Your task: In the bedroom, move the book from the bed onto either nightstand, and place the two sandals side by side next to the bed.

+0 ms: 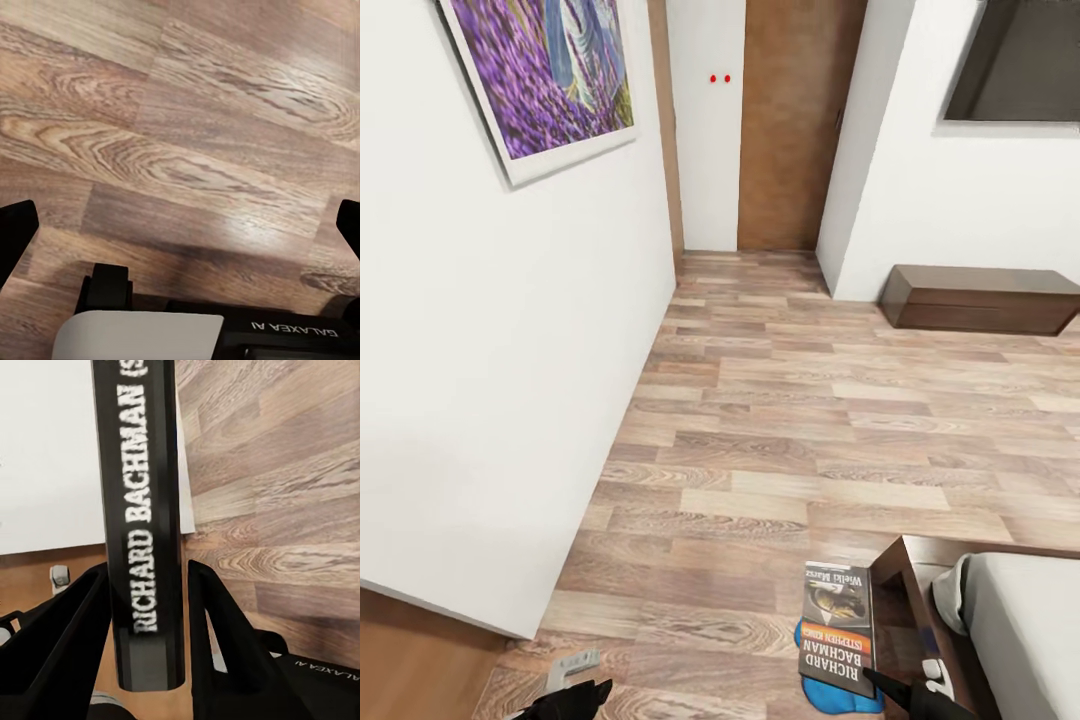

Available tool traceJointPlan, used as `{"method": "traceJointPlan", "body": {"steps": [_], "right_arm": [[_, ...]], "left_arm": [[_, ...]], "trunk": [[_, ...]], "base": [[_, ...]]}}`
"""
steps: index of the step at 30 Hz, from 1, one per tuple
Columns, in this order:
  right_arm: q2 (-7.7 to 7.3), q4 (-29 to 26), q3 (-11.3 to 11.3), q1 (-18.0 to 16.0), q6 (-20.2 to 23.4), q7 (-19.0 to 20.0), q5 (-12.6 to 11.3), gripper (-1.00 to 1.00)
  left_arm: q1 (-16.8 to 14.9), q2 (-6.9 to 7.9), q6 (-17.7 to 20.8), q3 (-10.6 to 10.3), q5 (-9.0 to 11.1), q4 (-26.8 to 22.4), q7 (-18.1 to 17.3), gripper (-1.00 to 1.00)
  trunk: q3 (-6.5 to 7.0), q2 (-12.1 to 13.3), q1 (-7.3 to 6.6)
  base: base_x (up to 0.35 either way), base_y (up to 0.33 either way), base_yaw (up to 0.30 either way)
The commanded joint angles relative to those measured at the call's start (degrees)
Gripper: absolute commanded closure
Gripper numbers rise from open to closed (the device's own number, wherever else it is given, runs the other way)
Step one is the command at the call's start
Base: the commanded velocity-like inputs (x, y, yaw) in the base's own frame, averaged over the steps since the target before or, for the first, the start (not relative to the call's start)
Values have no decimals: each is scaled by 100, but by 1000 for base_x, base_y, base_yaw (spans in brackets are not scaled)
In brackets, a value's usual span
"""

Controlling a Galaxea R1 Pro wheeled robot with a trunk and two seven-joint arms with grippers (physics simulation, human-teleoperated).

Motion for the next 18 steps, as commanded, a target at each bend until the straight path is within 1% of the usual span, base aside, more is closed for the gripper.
{"method": "traceJointPlan", "body": {"steps": [1, 18], "right_arm": [[-3, 1, -22, -2, 60, 18, 1, 100], [-16, 25, -27, -2, 67, 35, -1, 100]], "left_arm": [[-4, 1, -18, -47, 54, 8, -23, -100], [5, -6, -15, -50, 51, 8, -23, -100]], "trunk": [[6, -2, 0], [164, -2, 0]], "base": [[0, 0, 0], [0, 0, 0]]}}
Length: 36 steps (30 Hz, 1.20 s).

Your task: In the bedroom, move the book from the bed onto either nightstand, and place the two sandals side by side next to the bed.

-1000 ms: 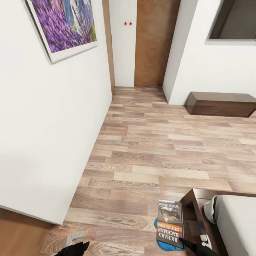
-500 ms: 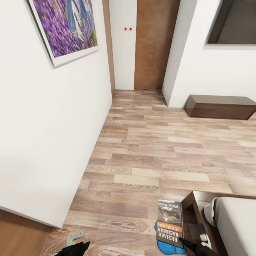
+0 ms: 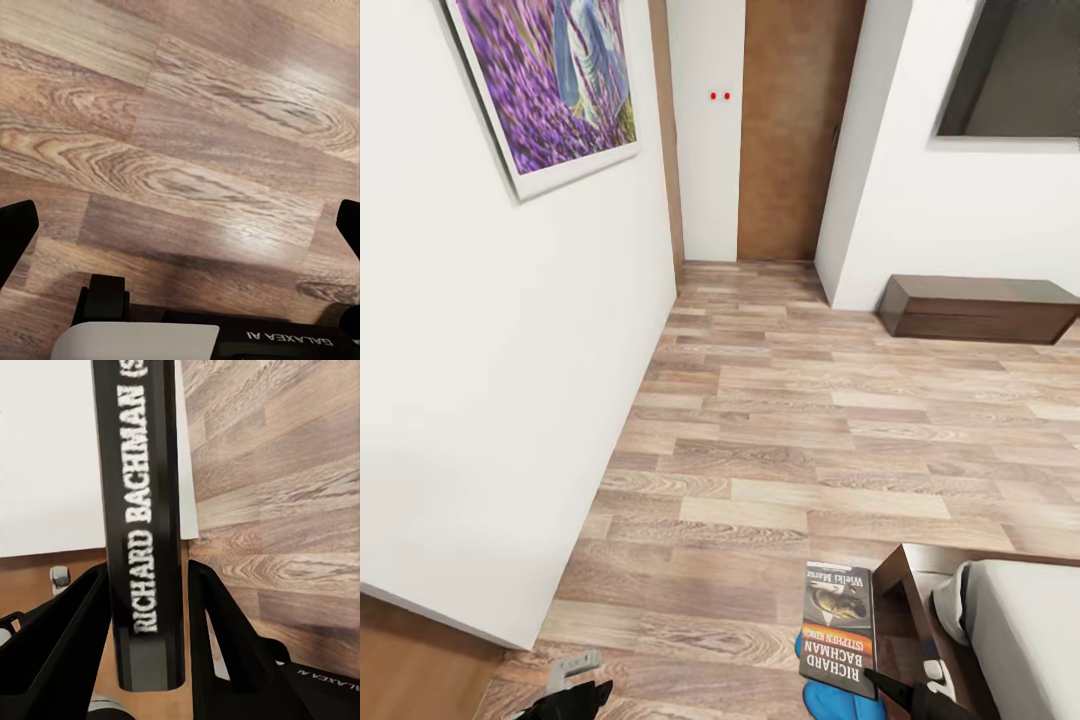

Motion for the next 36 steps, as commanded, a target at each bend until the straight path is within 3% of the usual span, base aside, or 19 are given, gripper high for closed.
{"method": "traceJointPlan", "body": {"steps": [1, 8, 15, 36], "right_arm": [[0, 0, -22, -2, 60, 16, 2, 100], [1, 0, -21, -2, 62, 7, 4, 100], [1, 6, -16, -2, 62, 2, 5, 100], [1, 5, -19, -2, 62, 2, 7, 100]], "left_arm": [[-4, 0, -18, -49, 55, 8, -23, -100], [-4, -1, -21, -48, 58, 9, -23, -100], [21, -135, -17, -49, 58, 9, -23, -100], [129, -284, -26, -49, 49, 1, -23, -100]], "trunk": [[5, -2, 0], [71, -2, 0], [136, -2, 0], [331, -2, 0]], "base": [[0, 0, 0], [0, 0, 0], [0, 0, 0], [0, 0, 37]]}}
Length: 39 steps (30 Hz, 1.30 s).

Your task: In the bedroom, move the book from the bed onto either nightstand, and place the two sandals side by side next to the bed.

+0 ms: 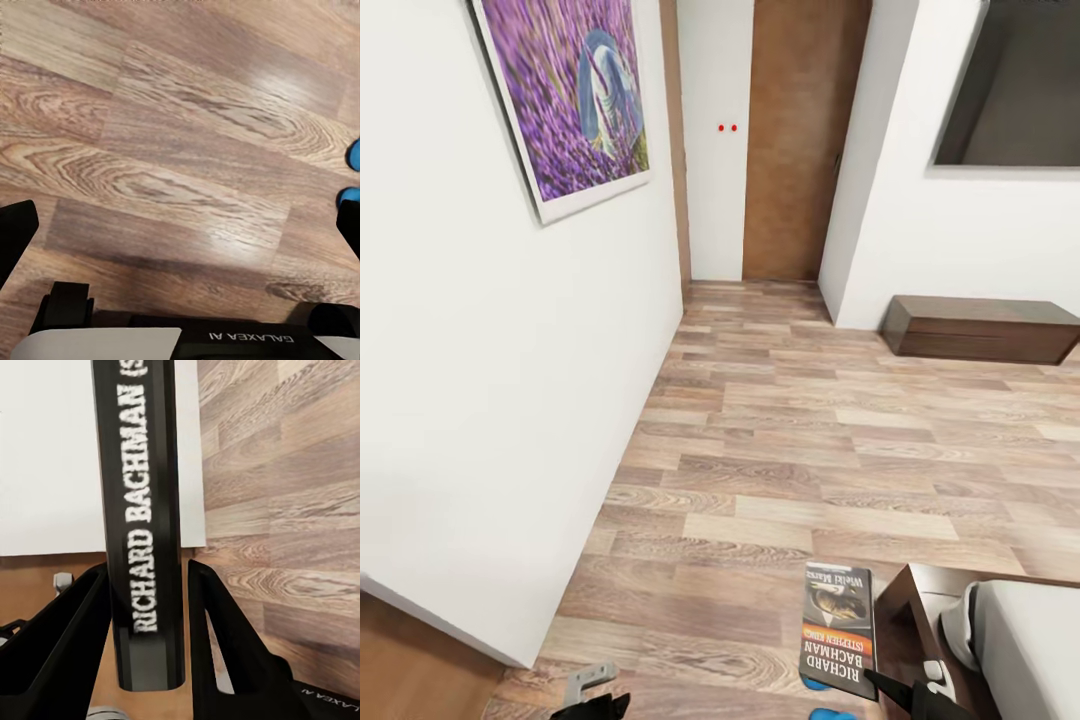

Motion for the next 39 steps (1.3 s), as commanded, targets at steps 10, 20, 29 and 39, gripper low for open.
{"method": "traceJointPlan", "body": {"steps": [10, 20, 29, 39], "right_arm": [[0, -13, -16, -1, 25, 14, 5, 100], [0, -7, -19, -1, -193, 15, 4, 100], [0, -3, -22, -1, -203, 16, 4, 100], [0, 1, -23, -1, -204, 16, 0, 100]], "left_arm": [[11, -6, -55, -48, 54, 9, -23, -100], [12, -7, -82, -48, 56, 9, -23, -100], [12, -7, -80, -48, 58, 9, -23, -100], [13, -24, -85, -48, 62, 9, -21, -100]], "trunk": [[88, -2, 0], [180, -2, 0], [264, -2, 0], [356, -2, 0]], "base": [[0, 0, 41], [0, 0, 2], [0, 0, 0], [0, 0, 0]]}}
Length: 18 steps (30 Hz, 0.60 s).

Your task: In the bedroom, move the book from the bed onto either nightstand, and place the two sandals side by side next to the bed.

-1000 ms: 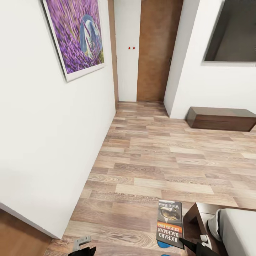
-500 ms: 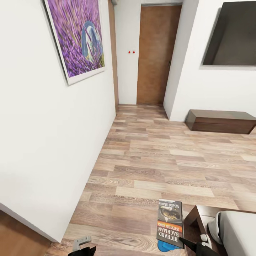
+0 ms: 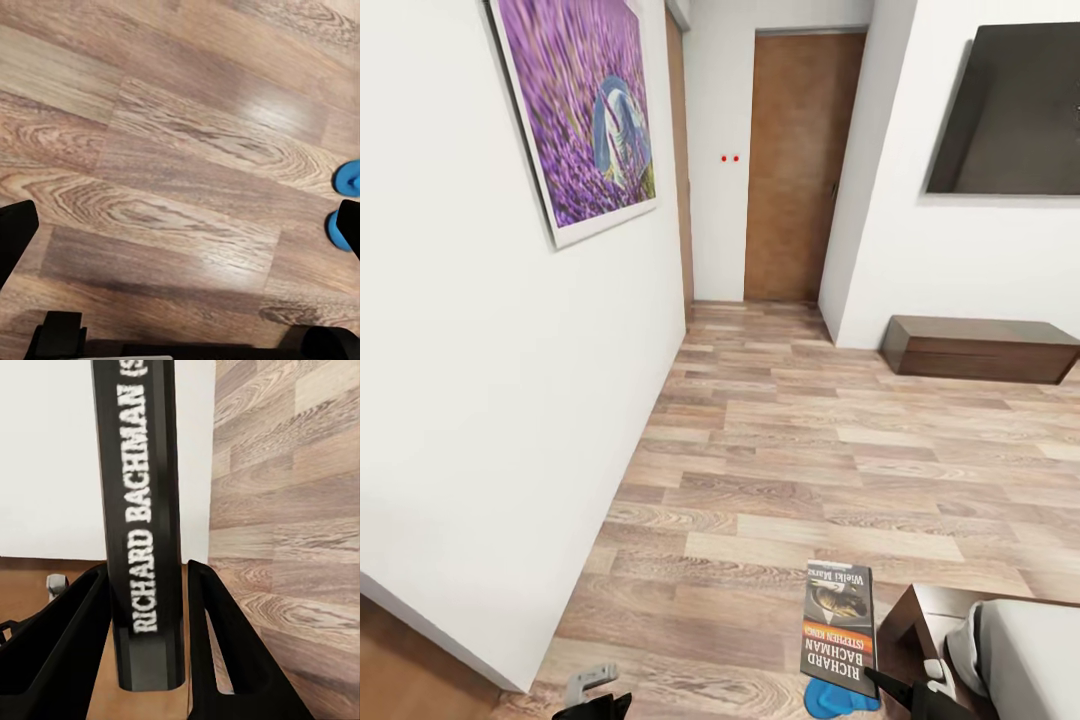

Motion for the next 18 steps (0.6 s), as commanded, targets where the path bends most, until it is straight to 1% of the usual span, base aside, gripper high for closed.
{"method": "traceJointPlan", "body": {"steps": [1, 18], "right_arm": [[0, 0, -22, -2, 60, 19, 0, 100], [0, 2, -23, -2, 60, 16, 2, 100]], "left_arm": [[-2, 1, -19, -49, 55, 7, -23, -100], [33, -9, -22, -49, 48, 7, -20, -100]], "trunk": [[5, -3, 0], [162, -3, 0]], "base": [[0, 0, 0], [0, 0, 0]]}}
